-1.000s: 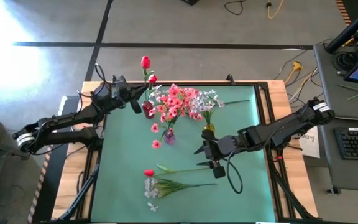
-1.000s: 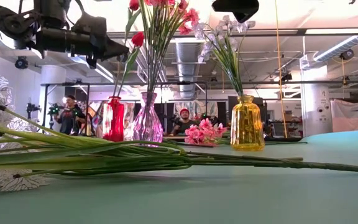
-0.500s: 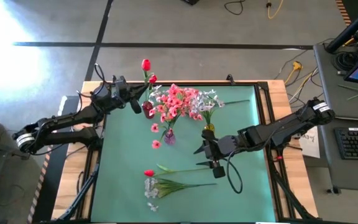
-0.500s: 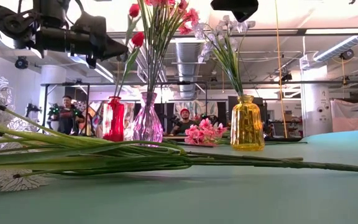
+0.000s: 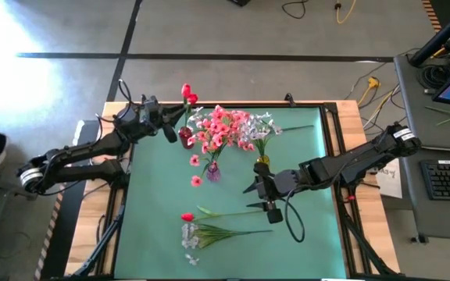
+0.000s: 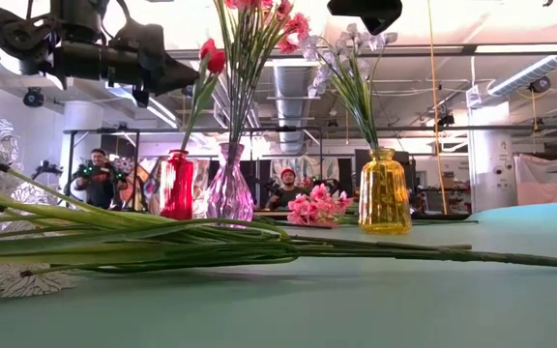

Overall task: Sort flowers into vase by color
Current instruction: Put the right red flower into the red vase

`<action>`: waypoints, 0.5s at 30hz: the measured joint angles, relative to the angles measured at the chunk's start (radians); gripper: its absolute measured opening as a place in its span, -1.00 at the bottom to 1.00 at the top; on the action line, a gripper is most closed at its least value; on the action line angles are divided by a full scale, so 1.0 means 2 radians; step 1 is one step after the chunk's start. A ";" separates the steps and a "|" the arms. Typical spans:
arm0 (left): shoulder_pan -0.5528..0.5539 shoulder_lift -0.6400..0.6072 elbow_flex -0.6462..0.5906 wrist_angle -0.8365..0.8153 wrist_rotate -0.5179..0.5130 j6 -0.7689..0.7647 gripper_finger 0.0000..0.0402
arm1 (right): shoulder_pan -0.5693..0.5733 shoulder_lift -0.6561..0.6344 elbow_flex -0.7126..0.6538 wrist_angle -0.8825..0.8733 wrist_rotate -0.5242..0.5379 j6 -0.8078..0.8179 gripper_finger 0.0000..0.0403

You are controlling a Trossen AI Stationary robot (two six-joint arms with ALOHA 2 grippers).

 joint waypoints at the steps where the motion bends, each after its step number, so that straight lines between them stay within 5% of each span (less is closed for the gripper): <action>1: 0.000 -0.003 0.000 -0.010 0.000 0.000 -0.60 | 0.000 0.000 0.000 0.000 0.000 0.000 0.00; 15: 0.000 -0.085 0.000 -0.143 -0.001 -0.008 -0.52 | 0.000 0.000 0.000 0.004 0.000 0.026 0.00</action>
